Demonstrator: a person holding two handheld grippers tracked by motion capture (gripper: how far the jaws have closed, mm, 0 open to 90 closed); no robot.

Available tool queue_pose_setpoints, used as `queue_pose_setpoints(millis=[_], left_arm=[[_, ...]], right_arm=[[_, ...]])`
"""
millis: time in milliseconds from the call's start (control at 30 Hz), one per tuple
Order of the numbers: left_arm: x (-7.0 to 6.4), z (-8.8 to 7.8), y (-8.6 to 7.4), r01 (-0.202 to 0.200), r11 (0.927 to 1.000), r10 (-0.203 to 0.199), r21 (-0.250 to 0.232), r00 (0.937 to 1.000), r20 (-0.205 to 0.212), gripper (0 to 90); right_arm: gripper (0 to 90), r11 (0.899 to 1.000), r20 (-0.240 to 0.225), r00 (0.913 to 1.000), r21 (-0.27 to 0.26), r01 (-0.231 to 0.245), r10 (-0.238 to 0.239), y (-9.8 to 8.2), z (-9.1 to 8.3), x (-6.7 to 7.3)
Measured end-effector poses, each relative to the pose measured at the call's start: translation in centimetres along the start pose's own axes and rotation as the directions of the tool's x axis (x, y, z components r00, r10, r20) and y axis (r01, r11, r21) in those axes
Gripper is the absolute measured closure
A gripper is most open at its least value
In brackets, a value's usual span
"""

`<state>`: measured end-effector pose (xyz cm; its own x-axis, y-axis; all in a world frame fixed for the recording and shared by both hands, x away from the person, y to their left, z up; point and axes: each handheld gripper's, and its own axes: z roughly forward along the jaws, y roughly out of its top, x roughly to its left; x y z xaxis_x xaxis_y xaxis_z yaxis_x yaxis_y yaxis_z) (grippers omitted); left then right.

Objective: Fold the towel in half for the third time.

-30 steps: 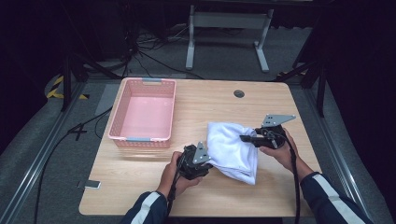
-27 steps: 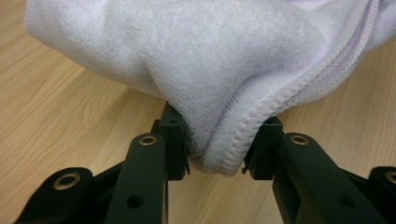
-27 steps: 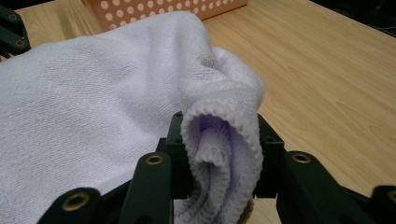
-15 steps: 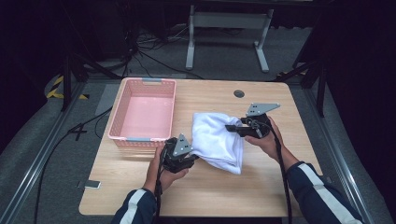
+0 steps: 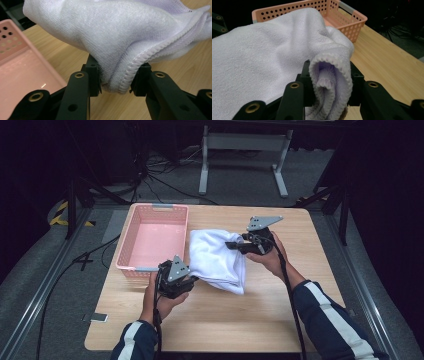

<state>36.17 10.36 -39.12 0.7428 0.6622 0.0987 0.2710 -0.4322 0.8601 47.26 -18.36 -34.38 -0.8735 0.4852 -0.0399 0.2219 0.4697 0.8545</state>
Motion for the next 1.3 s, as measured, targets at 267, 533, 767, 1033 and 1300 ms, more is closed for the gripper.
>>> queue_pose_setpoints(millis=[267, 533, 767, 1033, 1300], left_arm=[[2.1, -1.9, -1.1, 0.053, 0.9985, -0.053, -0.012, 0.9979, -0.038, 66.2], [3.5, -3.6, -1.2, 0.055, 0.9985, -0.054, 0.001, 0.9936, -0.099, 66.2], [6.2, -5.0, -1.9, 0.102, 0.9948, -0.101, -0.001, 0.9851, -0.139, 66.2], [9.2, -6.5, -2.7, 0.14, 0.9899, -0.134, 0.018, 0.9699, -0.203, 66.3], [11.0, -7.1, -2.6, 0.15, 0.9872, -0.129, 0.054, 0.9509, -0.281, 66.3]], right_arm=[[65.7, 1.0, -0.048, 0.9988, -0.002, 0.009, -0.009, 2.1, 2.5, 0.5], [65.6, 0.999, -0.053, 0.9979, -0.018, 0.036, -0.037, 4.5, 4.7, 1.2], [65.5, 0.999, -0.055, 0.998, -0.026, 0.028, -0.03, 6.2, 7.1, 1.6], [65.3, 0.999, -0.047, 0.9981, -0.034, 0.038, -0.04, 8.6, 10.6, 2.4], [65.2, 0.999, -0.049, 0.9986, -0.045, 0.018, -0.02, 10.2, 13.3, 2.6]])
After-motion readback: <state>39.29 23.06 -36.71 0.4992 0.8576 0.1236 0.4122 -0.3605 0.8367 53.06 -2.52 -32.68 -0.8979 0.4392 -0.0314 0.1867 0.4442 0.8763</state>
